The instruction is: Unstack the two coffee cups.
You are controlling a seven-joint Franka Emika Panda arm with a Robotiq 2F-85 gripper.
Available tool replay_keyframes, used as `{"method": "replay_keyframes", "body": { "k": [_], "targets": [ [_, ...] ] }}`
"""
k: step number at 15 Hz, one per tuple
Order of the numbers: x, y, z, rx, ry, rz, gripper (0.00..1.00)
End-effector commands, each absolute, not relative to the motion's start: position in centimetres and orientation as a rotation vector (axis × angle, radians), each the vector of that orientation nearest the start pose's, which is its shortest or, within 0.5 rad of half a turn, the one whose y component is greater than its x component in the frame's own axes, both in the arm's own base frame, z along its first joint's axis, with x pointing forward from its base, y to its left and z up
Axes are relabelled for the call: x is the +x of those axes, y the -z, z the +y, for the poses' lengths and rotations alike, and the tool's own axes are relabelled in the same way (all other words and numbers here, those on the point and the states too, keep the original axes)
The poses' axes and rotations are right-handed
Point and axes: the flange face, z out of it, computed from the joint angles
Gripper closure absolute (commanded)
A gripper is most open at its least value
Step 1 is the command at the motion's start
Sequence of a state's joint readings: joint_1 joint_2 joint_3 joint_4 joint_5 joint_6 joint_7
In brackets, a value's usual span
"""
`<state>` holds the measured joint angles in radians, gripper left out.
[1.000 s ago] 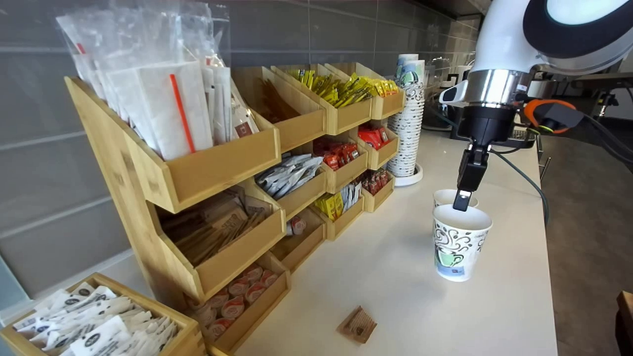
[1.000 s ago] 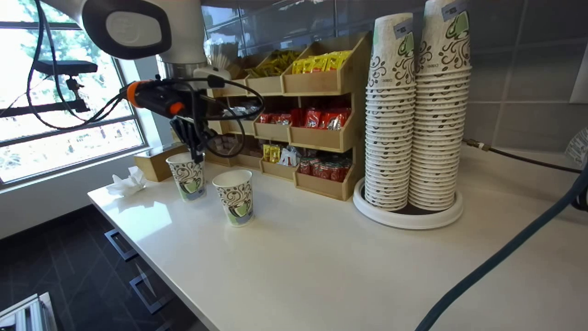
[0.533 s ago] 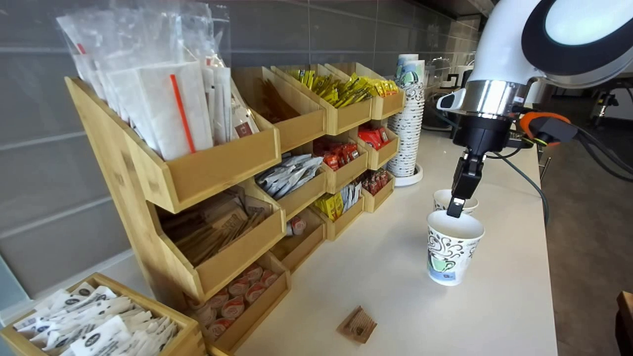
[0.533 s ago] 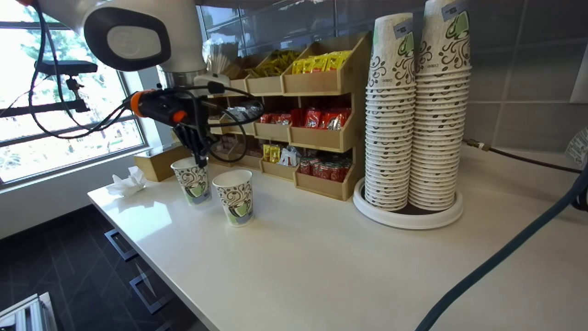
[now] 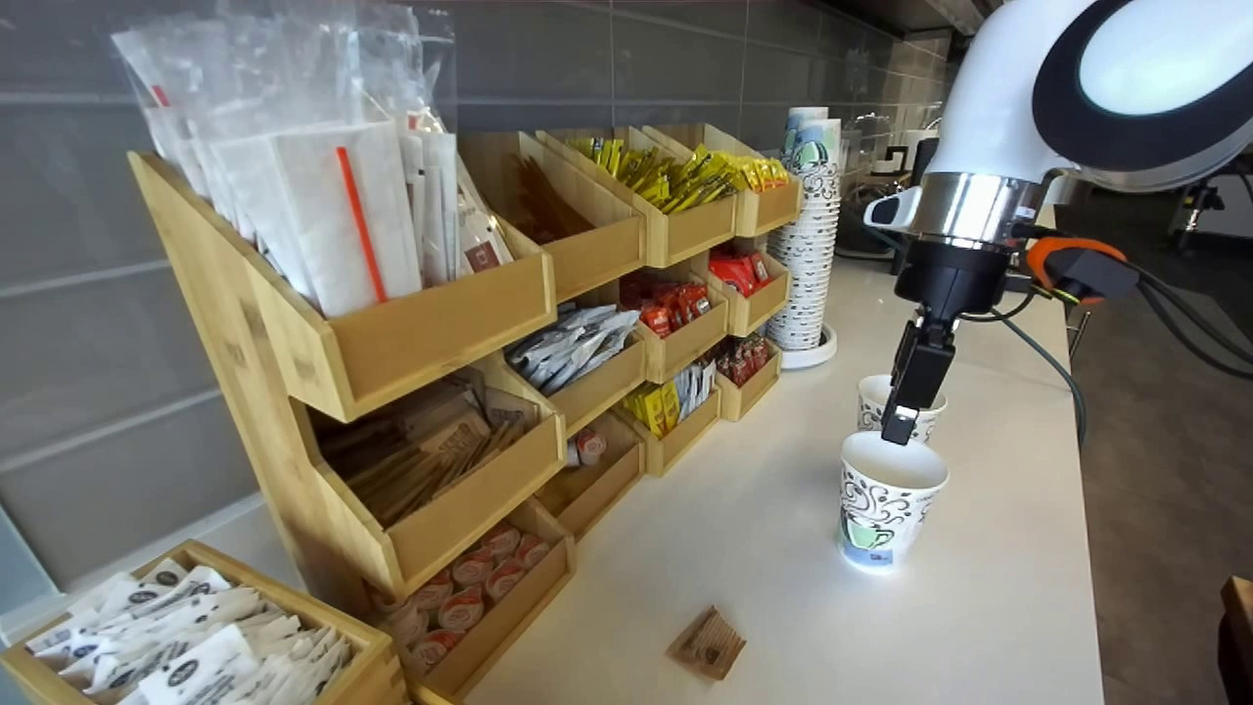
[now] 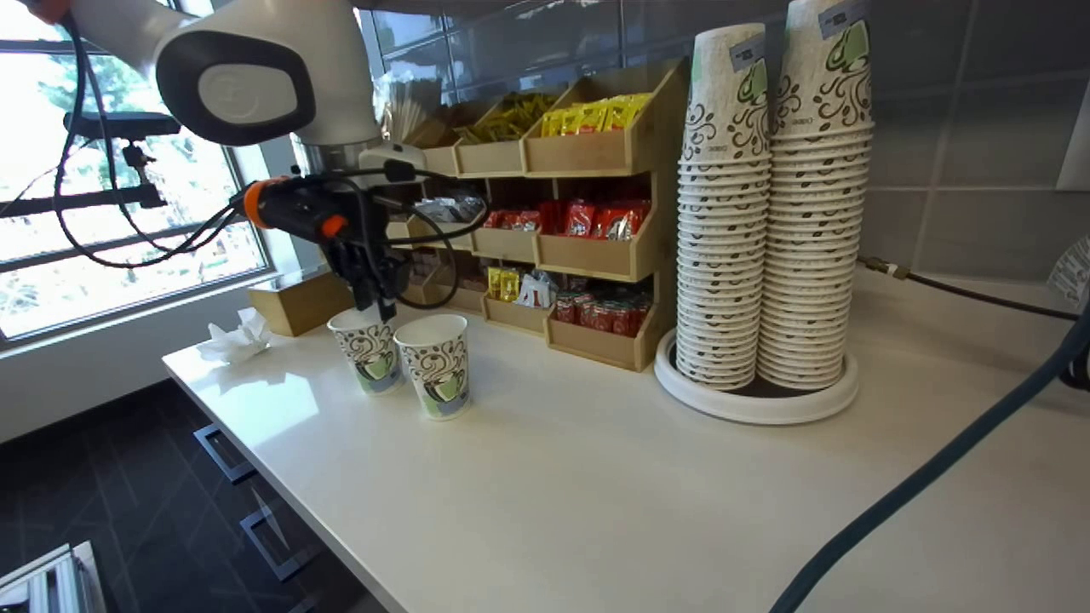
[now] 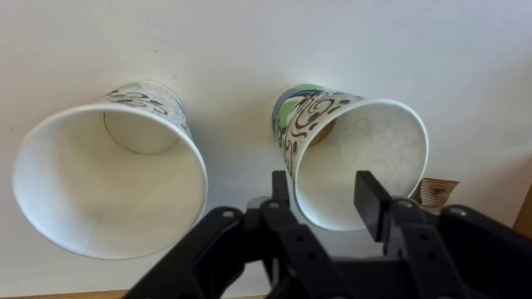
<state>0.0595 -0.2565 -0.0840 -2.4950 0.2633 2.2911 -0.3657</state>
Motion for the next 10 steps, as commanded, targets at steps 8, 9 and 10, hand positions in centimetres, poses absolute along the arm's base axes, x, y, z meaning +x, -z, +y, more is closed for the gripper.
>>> {"method": "replay_keyframes", "body": {
  "k": [8,9,10],
  "targets": [
    [42.3,-46.4,-1.4,-3.044,0.305,-0.292,0.0],
    [41.9,-47.2,-1.6,-3.072,0.31,-0.298,0.0],
    [41.5,-48.0,-1.8,-3.094,0.314,-0.3,0.0]
  ]
}}
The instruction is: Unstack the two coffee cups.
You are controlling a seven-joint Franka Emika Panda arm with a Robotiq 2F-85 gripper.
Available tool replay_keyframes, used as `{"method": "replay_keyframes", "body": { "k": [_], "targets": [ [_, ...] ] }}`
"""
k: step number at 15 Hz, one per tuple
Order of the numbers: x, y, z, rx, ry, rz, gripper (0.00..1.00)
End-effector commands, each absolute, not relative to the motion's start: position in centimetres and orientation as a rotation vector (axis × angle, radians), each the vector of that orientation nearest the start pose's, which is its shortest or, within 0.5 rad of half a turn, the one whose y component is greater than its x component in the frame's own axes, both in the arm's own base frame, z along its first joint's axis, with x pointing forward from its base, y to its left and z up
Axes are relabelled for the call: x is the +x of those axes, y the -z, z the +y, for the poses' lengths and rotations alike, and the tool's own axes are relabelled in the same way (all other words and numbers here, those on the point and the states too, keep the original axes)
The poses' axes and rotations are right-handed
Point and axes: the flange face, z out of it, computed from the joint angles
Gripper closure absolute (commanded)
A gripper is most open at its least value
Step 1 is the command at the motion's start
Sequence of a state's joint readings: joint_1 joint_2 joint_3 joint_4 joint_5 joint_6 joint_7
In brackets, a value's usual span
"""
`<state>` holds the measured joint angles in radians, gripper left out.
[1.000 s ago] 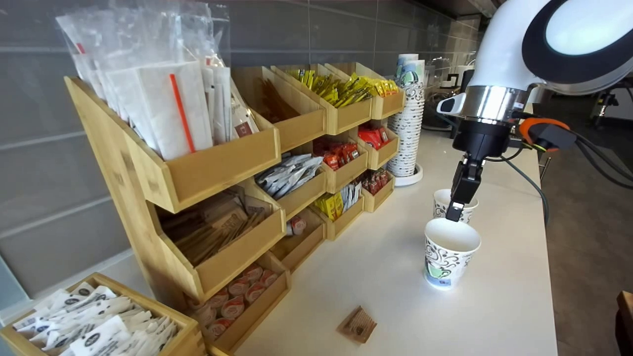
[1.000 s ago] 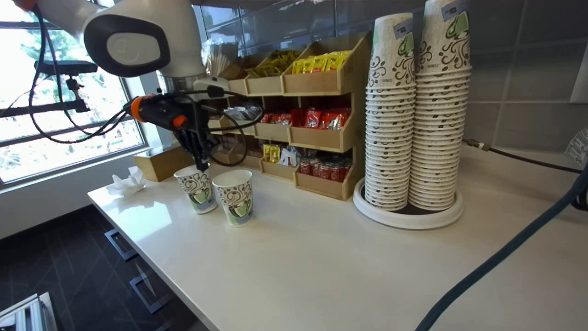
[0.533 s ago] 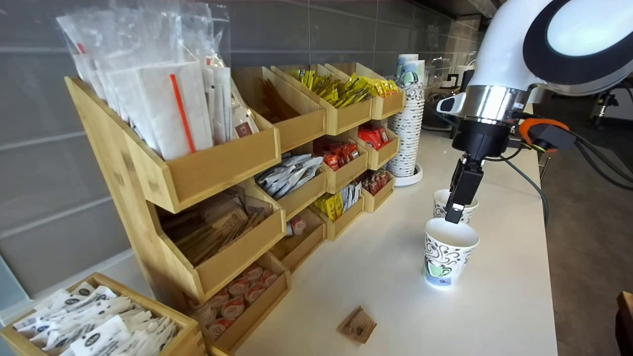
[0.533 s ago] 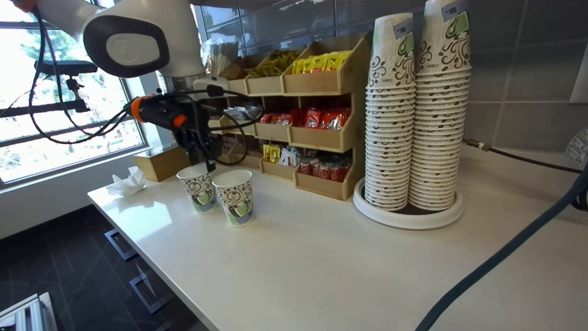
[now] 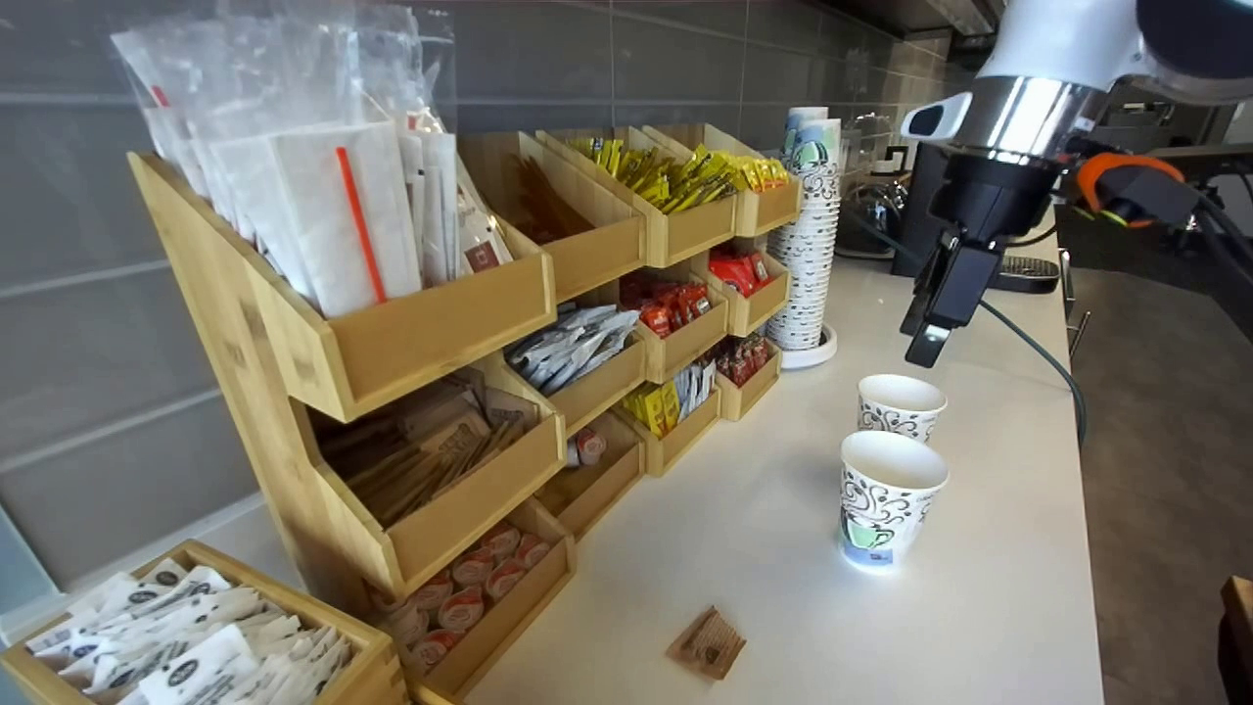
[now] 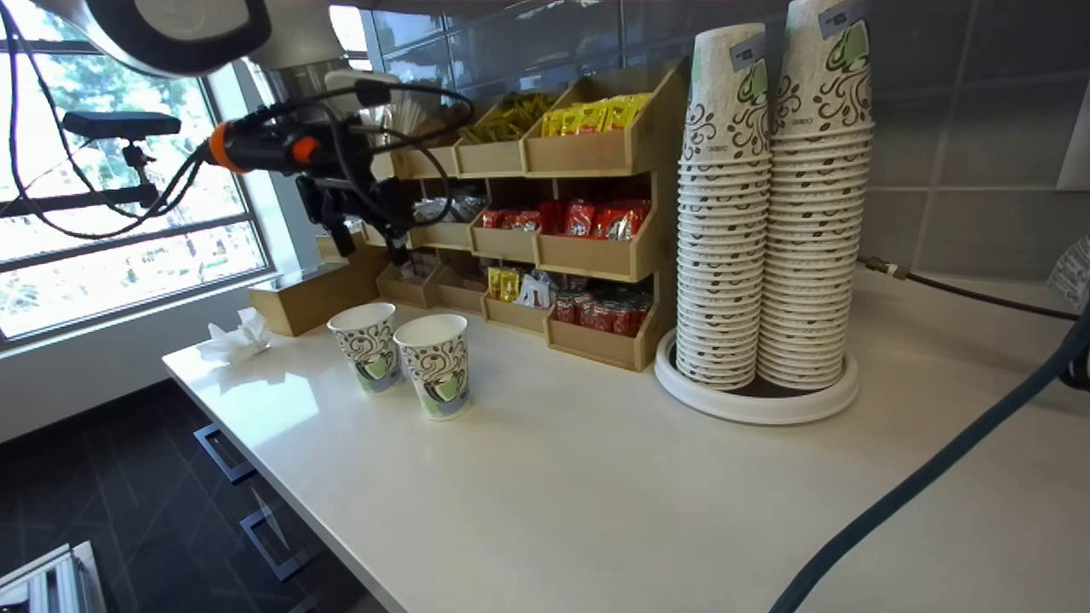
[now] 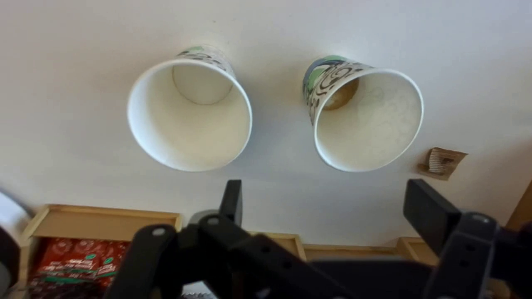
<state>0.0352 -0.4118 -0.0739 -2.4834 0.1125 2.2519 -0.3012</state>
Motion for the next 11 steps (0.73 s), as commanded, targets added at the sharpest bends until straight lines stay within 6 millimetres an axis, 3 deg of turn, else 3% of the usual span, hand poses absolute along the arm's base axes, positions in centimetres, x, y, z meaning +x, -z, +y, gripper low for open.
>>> {"method": "replay_keyframes", "body": {
  "k": [1,5,6,11],
  "targets": [
    [41.1,-48.6,-1.8,-3.111,0.319,-0.305,0.0],
    [40.0,-50.1,-1.6,-3.109,0.285,-0.351,0.0],
    [40.7,-49.3,-1.8,-3.098,0.317,-0.335,0.0],
    [40.2,-49.6,-1.7,-3.097,0.296,-0.341,0.0]
  ]
}}
